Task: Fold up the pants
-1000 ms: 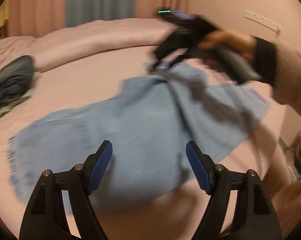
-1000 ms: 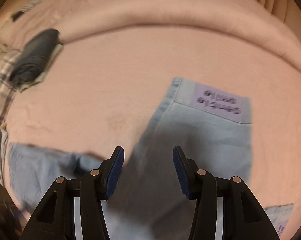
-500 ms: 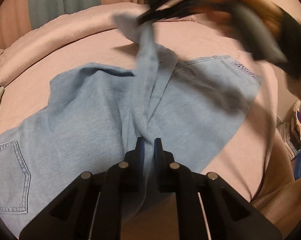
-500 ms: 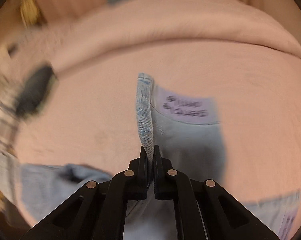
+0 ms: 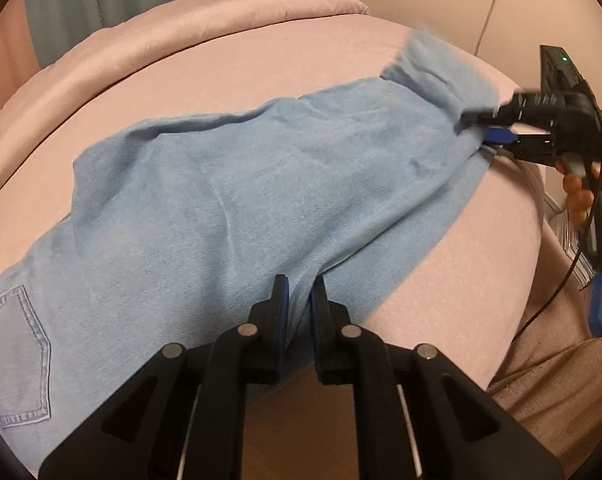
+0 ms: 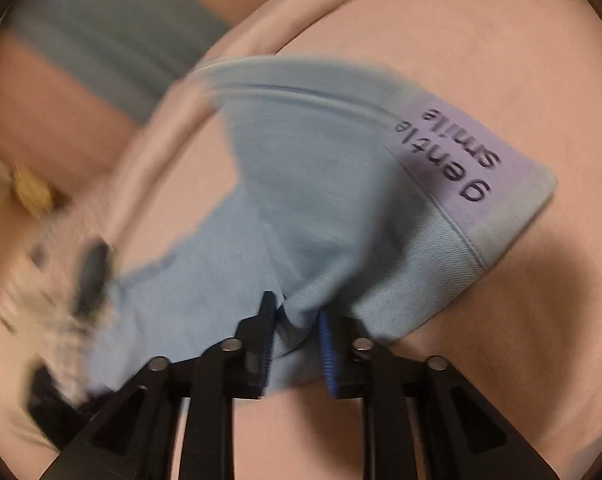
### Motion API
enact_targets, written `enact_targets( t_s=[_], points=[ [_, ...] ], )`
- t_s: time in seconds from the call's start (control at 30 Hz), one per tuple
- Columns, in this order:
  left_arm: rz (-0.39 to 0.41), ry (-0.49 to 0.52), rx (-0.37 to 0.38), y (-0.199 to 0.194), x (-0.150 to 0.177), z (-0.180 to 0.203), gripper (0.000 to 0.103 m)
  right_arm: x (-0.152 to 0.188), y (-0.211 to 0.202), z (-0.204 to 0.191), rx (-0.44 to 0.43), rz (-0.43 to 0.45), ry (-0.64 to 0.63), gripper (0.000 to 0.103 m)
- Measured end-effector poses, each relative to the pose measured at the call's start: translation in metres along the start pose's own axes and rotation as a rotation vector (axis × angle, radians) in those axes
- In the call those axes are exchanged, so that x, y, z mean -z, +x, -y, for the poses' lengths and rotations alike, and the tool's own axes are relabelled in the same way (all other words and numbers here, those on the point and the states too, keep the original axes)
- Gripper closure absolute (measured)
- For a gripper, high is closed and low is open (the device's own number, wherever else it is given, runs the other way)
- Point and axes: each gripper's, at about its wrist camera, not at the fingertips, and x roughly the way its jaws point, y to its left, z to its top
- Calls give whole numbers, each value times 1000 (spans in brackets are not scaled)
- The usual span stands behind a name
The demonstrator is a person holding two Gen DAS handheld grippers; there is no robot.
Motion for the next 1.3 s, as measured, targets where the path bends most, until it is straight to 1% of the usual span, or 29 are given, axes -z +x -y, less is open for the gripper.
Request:
enact_targets(
  t_s=[0.07, 0.13, 0.23, 0.27, 0.3, 0.33, 0.37, 0.4, 0.43, 0.47, 0.53, 0.57, 0.6, 0.67, 0.7, 0.73, 0.77, 0.83, 0.87, 0.9, 0.97, 1.03, 1.07, 1.1, 1.13, 1.17, 1.2, 1.27, 1.3],
  points=[
    [-6, -17, -1, 1, 0, -5, 90, -12, -7, 6, -18, 54, 54, 55],
    [-8, -35, 0, -2, 0, -6, 90, -23, -10, 12, 10, 96, 88, 54],
    [1, -53, 22, -7, -1, -7, 90, -32, -4, 19, 1, 104, 139, 56],
    [8, -56, 30, -11, -1, -6, 90, -34, 0, 17, 16, 102, 132, 63],
    [18, -61, 42, -16, -2, -7, 90, -33, 2, 11, 39, 105, 117, 81],
    [24, -66, 50, -17, -7, -7, 90, -35, 3, 6, 81, 115, 88, 91],
    [32, -75, 65, -20, -9, -9, 90, -38, 4, 3, 103, 118, 59, 96],
    [41, -87, 80, -24, -10, -10, 90, -40, 1, 4, 96, 125, 51, 97],
    [48, -100, 96, -26, -11, -12, 86, -42, -2, -1, 100, 140, 31, 98],
    [52, -106, 106, -28, -11, -12, 83, -42, -10, -9, 118, 178, -9, 98],
    [57, -109, 111, -29, -12, -12, 81, -41, -35, -9, 171, 256, -73, 98],
    [52, -104, 106, -27, -14, -12, 82, -41, -42, -11, 193, 277, -99, 98],
    [43, -104, 103, -23, -14, -12, 82, -39, -42, -9, 198, 264, -107, 98],
    [31, -110, 107, -16, -16, -13, 82, -43, -28, 6, 235, 151, -90, 98],
    [28, -114, 105, -13, -17, -14, 81, -42, -18, 15, 262, 115, -70, 98],
    [24, -121, 103, -13, -17, -14, 80, -41, -8, 25, 255, 91, -46, 98],
    [24, -132, 106, -12, -18, -16, 80, -42, -10, 27, 239, 105, -42, 98],
    [42, -150, 126, -19, -17, -19, 80, -49, -16, 24, 241, 110, -39, 89],
    [61, -153, 122, -26, -16, -22, 79, -54, -20, 22, 258, 119, -42, 79],
    [75, -155, 118, -32, -16, -24, 78, -55, -25, 19, 288, 144, -51, 63],
    [108, -187, 116, -43, -13, -35, 70, -56, -42, 12, 372, 237, -55, 46],
    [146, -249, 116, -53, -11, -51, 65, -56, -52, 2, 402, 299, -84, 46],
    [158, -280, 106, -56, -10, -60, 64, -57, -50, -13, 396, 293, -150, 46],
    [159, -312, 74, -56, -8, -70, 64, -56, -47, -19, 381, 272, -192, 46],
    [153, -332, 41, -54, -7, -76, 64, -51, -35, -38, 329, 218, -272, 46],
    [142, -351, 10, -51, -5, -83, 64, -43, -22, -56, 270, 162, -342, 52],
    [126, -378, -32, -45, -2, -92, 64, -34, -10, -72, 217, 110, -404, 61],
    [96, -413, -77, -38, 5, -103, 64, 2, 26, -120, 84, -27, -577, 68],
    [67, -433, -120, -33, 10, -110, 64, 14, 35, -134, 48, -63, -630, 75]
  ],
)
